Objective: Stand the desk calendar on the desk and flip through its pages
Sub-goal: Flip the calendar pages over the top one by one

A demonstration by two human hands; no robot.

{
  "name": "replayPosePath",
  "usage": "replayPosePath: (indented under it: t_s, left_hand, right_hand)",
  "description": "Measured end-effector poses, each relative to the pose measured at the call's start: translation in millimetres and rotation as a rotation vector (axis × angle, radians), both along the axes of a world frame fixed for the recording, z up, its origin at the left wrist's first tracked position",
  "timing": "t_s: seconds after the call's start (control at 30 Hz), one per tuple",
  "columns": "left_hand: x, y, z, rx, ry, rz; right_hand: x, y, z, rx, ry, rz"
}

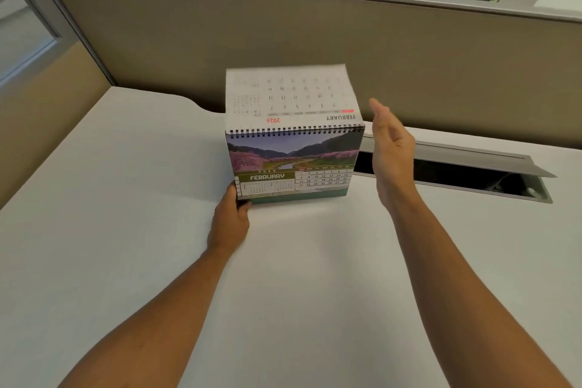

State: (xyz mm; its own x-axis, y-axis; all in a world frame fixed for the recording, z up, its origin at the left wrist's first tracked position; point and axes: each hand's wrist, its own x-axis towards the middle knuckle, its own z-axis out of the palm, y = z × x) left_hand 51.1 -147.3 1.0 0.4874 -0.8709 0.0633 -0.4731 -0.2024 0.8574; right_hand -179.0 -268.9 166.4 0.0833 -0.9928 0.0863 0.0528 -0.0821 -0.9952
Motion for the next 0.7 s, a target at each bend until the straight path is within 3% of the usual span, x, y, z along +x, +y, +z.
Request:
replayPosePath:
  t_s: [0.13,0.27,0.37,0.7]
  left_hand:
    - [-0.9,-0.1,-0.2,0.000,-0.008,-0.001]
    - [-0.6,-1.1,-0.8,0.008,-0.020,0.015]
    - [-0.4,-1.1,-1.1,0.009,-0.014,0.014]
    - [0.4,-1.2,-3.4,0.015,-0.011,0.008]
  right_hand:
    - [-6.7,7.1,-43.8,0.150,0.093,-0.252]
    - [-5.2,19.1,-79.7,0.375,0.246,-0.087]
    - [-1.7,26.3,-88.8,0.339,0.298,-0.010]
    - [4.8,53.5,-101.0,0.223,0.324,-0.126]
